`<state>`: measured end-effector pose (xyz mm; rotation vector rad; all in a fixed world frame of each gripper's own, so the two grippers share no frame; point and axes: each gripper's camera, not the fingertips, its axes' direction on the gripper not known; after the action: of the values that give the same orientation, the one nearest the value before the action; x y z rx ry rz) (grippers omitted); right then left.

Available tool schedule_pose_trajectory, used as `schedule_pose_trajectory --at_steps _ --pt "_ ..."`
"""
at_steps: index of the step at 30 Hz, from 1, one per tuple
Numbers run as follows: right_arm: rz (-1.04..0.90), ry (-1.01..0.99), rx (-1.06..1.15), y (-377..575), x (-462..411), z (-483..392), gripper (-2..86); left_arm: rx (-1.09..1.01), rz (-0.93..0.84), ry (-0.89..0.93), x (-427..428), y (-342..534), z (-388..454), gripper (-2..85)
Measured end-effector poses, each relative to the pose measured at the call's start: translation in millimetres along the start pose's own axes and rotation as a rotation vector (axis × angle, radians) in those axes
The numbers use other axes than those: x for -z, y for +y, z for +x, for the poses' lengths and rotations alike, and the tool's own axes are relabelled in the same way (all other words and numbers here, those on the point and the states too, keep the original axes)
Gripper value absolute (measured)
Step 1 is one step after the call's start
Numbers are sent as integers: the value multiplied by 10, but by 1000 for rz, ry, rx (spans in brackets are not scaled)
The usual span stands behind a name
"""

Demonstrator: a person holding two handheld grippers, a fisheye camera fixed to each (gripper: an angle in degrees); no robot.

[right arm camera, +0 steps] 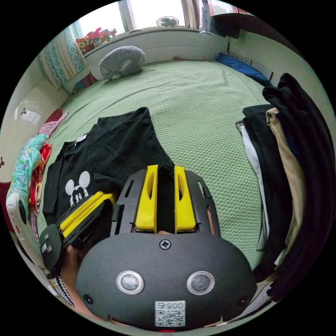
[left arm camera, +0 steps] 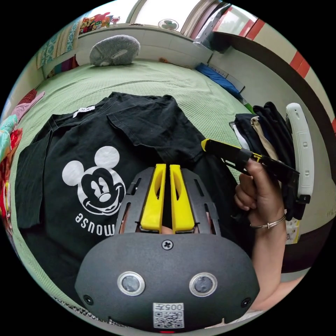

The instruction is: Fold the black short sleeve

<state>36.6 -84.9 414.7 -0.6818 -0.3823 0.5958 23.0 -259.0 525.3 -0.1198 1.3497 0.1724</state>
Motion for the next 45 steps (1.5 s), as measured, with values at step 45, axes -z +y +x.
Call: schedule_pose_trajectory --at_steps 45 --pt "30 -355 140 -219 95 -290 -10 99 -100 92 110 -292 -1011 -6"
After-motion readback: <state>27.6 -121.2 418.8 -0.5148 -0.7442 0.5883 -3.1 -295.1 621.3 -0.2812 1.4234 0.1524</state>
